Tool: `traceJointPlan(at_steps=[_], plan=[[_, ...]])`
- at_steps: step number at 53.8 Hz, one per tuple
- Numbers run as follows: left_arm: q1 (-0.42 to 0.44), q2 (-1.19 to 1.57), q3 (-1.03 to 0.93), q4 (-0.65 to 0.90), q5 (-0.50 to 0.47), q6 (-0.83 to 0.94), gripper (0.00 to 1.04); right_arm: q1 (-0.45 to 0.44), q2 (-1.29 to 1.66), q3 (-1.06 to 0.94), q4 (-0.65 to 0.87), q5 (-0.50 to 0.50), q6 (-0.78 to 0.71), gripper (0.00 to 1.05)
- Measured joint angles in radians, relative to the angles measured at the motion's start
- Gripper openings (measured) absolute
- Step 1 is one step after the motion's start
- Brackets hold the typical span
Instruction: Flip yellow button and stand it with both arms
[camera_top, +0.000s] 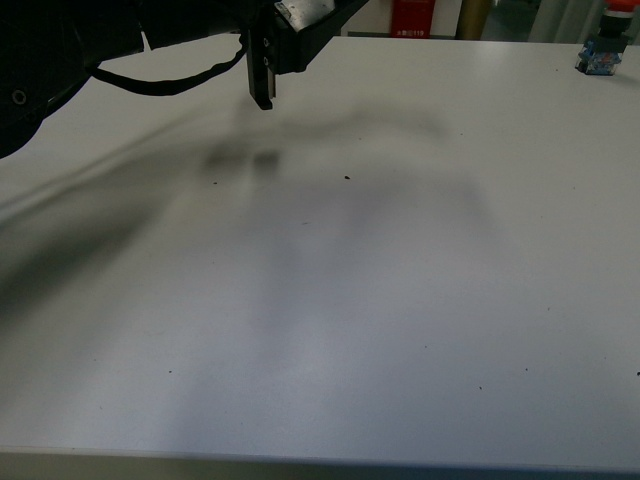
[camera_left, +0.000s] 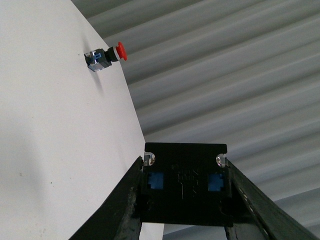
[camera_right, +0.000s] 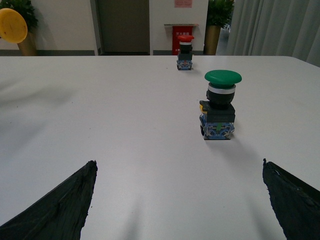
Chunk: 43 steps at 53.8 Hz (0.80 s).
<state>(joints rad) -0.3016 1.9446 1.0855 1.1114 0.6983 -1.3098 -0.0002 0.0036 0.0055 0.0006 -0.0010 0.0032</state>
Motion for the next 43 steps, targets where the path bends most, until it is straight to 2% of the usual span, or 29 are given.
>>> traceJointPlan(at_steps=[43], plan=[[-0.006, 0.002, 0.013, -0.039, -0.011, 0.041, 0.36, 0.0, 0.0, 0.0, 0.0, 0.0, 0.0, 0.97]])
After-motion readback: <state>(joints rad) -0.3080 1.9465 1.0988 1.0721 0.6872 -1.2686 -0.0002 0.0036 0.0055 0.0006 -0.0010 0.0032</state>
